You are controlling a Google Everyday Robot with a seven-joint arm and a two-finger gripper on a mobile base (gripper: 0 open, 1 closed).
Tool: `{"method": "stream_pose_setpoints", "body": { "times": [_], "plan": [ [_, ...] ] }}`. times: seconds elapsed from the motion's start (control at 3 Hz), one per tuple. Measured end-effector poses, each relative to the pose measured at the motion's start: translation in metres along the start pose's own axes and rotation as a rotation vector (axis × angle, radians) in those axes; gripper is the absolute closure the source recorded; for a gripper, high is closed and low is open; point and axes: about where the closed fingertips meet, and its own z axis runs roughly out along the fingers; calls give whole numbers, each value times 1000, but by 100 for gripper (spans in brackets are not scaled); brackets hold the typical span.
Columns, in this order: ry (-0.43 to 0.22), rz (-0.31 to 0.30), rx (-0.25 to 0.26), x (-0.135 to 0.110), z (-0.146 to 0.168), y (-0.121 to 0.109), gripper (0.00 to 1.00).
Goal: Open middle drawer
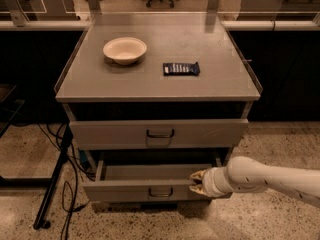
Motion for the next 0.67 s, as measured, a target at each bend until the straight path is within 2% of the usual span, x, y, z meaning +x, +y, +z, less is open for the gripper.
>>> {"method": "stream_pose_setpoints", "body": {
  "times": [0.33, 0.67],
  "plan": [
    [-4, -2, 15, -2, -10, 5, 100],
    [-4, -2, 15, -2, -11, 5, 100]
  ]
}}
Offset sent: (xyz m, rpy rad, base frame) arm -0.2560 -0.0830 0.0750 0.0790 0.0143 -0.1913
